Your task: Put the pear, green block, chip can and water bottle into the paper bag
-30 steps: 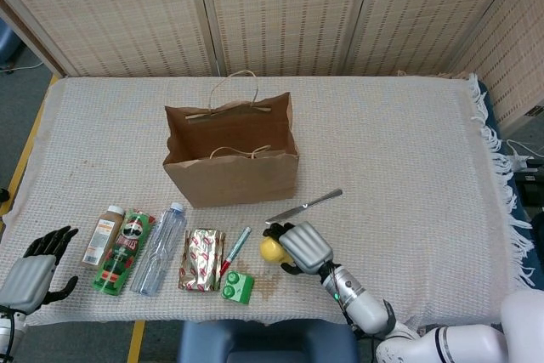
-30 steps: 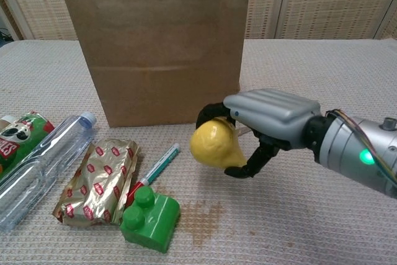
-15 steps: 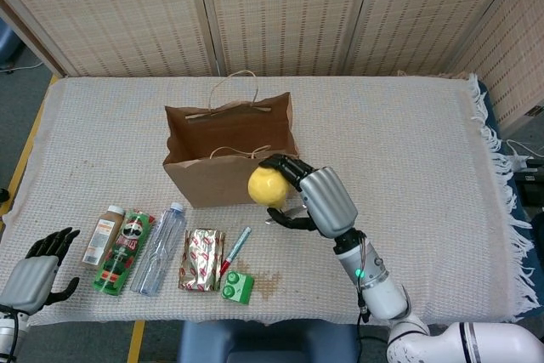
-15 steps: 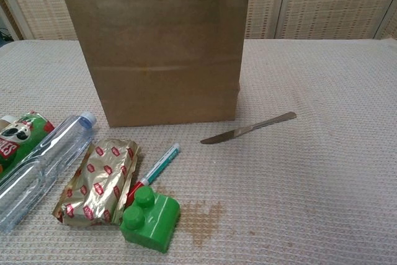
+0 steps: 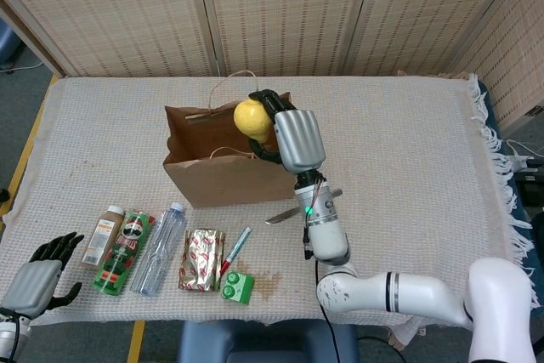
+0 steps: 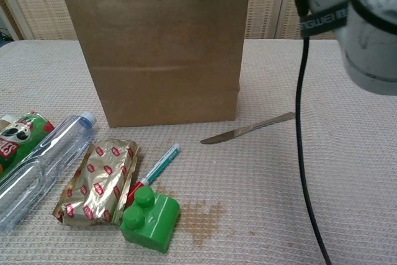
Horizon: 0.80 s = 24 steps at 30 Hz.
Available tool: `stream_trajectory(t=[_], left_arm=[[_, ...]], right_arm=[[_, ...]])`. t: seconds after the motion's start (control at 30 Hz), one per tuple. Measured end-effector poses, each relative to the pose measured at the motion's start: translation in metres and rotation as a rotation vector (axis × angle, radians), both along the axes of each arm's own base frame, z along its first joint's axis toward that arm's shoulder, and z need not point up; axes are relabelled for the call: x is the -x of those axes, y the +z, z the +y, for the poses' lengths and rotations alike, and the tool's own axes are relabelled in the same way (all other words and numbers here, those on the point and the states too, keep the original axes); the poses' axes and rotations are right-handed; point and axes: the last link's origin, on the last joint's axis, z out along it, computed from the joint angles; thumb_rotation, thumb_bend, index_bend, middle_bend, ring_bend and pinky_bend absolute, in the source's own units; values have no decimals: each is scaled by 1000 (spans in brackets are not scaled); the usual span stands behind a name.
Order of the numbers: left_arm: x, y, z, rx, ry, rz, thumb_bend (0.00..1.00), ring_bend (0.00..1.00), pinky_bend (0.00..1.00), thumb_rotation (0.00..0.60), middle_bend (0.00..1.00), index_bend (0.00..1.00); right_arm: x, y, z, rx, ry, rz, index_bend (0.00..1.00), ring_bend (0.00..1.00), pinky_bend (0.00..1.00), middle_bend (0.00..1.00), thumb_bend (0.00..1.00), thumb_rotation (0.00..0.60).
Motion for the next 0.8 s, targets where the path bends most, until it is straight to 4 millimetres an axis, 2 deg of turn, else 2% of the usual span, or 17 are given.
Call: stream_trajectory(t=[0.07, 0.13, 0.2, 0.3, 0.37, 0.8], left_arm=[[1, 1, 0, 0, 4, -8, 370, 0, 103, 600, 0, 0], [1, 2, 0, 2, 5, -8, 369, 0, 103, 600, 0, 0], [2, 2, 0, 3, 6, -11, 369, 0, 103, 600, 0, 0], [3, 3, 0, 5, 7, -13, 368, 0, 103, 600, 0, 0], [2, 3, -1, 6, 7, -15, 368, 0, 103, 600, 0, 0], [4, 3, 0, 1, 8, 11, 368, 0, 103, 600, 0, 0]], right_arm=[[-8, -8, -8, 16, -21, 13, 692, 524, 694, 593, 460, 600], [-14, -15, -13, 17, -38, 27, 591, 440, 595, 540, 419, 600], [-15, -22, -15, 0, -60, 42, 334, 240, 398, 363, 275, 600], [-12, -27, -16, -32, -93, 67, 52, 56, 225, 159, 133, 600], [-11, -27, -16, -48, -110, 77, 2, 21, 194, 113, 114, 600], [-14, 4, -6, -30, -73, 38, 18, 18, 182, 106, 114, 600]])
